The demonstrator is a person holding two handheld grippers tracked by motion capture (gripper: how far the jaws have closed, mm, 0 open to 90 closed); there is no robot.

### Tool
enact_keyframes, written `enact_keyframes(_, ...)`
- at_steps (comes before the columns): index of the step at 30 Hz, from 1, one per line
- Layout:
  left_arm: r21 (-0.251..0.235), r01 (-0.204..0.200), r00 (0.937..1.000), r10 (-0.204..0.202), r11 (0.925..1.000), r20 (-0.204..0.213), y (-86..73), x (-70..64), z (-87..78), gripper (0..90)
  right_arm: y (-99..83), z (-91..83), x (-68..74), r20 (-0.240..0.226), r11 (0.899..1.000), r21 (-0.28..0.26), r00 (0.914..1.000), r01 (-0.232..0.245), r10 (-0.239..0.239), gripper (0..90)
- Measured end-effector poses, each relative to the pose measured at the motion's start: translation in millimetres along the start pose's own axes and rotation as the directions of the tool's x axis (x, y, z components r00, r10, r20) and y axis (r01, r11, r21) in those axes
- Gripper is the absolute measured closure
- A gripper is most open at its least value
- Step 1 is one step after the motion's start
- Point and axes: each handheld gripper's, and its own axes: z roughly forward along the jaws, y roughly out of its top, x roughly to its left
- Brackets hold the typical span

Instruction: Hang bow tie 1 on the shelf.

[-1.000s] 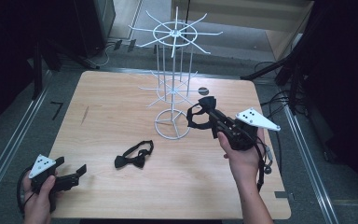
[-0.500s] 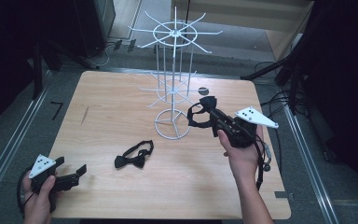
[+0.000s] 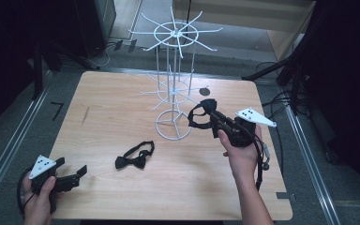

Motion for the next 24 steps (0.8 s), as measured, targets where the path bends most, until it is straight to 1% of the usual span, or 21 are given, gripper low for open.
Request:
enact_keyframes(11,0.000,0.004,1.0000,-0.004,1.0000,0.002,-0.1,-0.2,0.0,7.3,0.0,6.5,-1.2,-0.022,1.000,0.005,0.9995,-0.021,0.021,77.8)
enact_keyframes(16,-0.001,0.006,1.0000,-0.006,1.0000,0.003,-0.1,-0.2,0.0,7.4,3.6,7.6,0.9,-0.031,1.000,0.002,0.9993,-0.019,0.019,77.8)
enact_keyframes(19,-0.001,0.005,1.0000,-0.005,1.0000,0.002,-0.1,-0.1,0.0,7.4,7.3,9.2,2.9,-0.036,1.000,-0.001,0.9993,-0.009,0.009,77.8)
enact_keyframes(24,-0.001,0.007,1.0000,-0.007,1.0000,0.004,-0.1,0.2,-0.1,7.4,10.0,15.0,5.7,-0.041,1.000,0.003,0.9991,-0.009,0.009,77.8)
